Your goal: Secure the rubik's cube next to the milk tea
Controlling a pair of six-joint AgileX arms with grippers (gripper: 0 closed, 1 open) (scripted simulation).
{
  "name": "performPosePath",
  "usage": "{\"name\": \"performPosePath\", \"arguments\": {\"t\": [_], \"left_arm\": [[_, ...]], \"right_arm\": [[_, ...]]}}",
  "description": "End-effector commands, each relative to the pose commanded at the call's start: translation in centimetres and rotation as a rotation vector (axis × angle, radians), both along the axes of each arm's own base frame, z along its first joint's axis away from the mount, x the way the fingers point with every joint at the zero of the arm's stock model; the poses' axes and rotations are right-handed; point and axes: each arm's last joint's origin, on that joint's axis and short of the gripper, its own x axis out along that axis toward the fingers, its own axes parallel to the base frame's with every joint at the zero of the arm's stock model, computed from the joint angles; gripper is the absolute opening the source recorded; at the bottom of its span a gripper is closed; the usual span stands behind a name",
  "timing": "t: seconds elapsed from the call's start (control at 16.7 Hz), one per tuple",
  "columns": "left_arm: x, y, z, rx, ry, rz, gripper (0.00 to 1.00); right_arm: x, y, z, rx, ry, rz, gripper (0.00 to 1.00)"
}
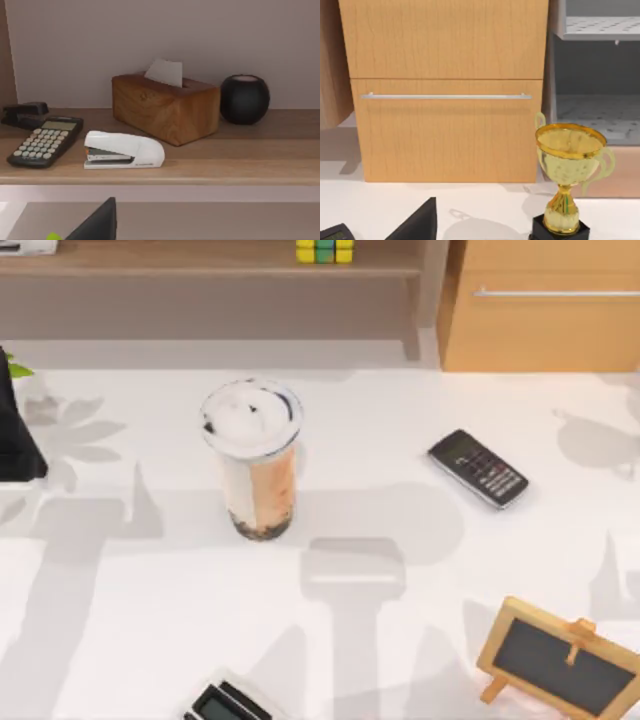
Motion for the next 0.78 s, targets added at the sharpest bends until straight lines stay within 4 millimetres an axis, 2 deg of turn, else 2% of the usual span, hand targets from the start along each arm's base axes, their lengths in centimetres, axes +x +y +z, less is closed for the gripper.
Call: {"name": "performPosePath", "arguments": {"t": [0.18,0.42,0.54,0.78], "left_arm": [[5.1,-2.5,2.1,0.009,0.042,-0.002,1.0],[12.4,-7.6,2.2,0.021,0.073,0.007,1.0],[15.8,-10.8,0.9,0.027,0.087,0.014,1.0],[20.8,-17.3,-4.1,0.043,0.11,0.026,1.0]], "right_arm": [[0.0,0.0,0.0,0.0,0.0,0.0,1.0],[0.0,0.0,0.0,0.0,0.0,0.0,1.0],[0.0,0.0,0.0,0.0,0.0,0.0,1.0],[0.0,0.0,0.0,0.0,0.0,0.0,1.0]]}}
